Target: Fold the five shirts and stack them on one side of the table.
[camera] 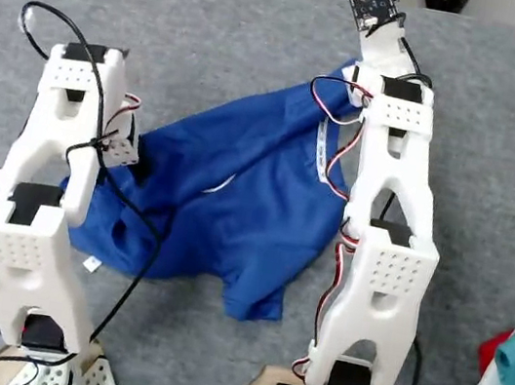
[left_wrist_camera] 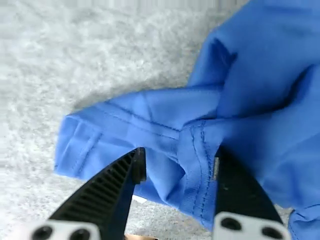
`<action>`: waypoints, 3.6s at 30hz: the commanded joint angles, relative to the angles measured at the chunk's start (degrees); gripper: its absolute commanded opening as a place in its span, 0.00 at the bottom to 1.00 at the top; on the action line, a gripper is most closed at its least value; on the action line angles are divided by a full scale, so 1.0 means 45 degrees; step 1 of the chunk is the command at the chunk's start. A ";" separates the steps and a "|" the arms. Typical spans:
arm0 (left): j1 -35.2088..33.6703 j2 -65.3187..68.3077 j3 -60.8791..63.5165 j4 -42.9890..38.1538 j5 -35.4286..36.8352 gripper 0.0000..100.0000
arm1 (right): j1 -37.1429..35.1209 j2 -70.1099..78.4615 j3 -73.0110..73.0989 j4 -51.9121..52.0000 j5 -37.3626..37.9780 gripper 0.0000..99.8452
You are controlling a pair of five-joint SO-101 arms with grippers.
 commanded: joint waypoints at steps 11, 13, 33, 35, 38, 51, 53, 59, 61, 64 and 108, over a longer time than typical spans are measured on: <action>0.1836 0.1827 -0.0996 -0.0117 0.1250 0.12 | -0.0107 -0.0068 -0.0361 -0.0234 0.0117 0.01; 0.1954 0.1905 -0.1231 -0.0078 0.1250 0.03 | -0.0107 -0.0068 -0.0361 -0.0234 0.0117 0.01; 0.1817 0.1944 -0.2481 0.1348 0.0723 0.19 | -0.0127 -0.0068 -0.0361 -0.0234 0.0137 0.01; 0.1817 0.1944 -0.2794 0.1543 0.0703 0.19 | -0.0127 -0.0068 -0.0361 -0.0234 0.0137 0.01; 0.1836 0.1944 -0.3165 0.1739 0.0684 0.19 | -0.0127 -0.0068 -0.0361 -0.0234 0.0137 0.01; 0.1875 0.2510 -0.3009 0.1114 0.0684 0.19 | -0.0127 -0.0068 -0.0361 -0.0234 0.0137 0.01; 0.1875 0.2882 -0.3067 0.1016 0.0684 0.19 | -0.0127 -0.0068 -0.0361 -0.0234 0.0137 0.01; 0.1856 0.3409 -0.3145 0.0957 0.0723 0.19 | -0.0107 -0.0068 -0.0361 -0.0234 0.0137 0.01; 0.1856 0.3409 -0.3145 0.0957 0.0723 0.17 | -0.0107 -0.0068 -0.0361 -0.0234 0.0137 0.01; 0.1915 0.3429 -0.3145 0.0938 0.0703 0.06 | -0.0107 -0.0068 -0.0361 -0.0234 0.0137 0.01; 0.2286 0.4425 -0.8244 0.1993 0.0078 0.24 | -0.0127 -0.0068 -0.0361 -0.0234 0.0137 0.01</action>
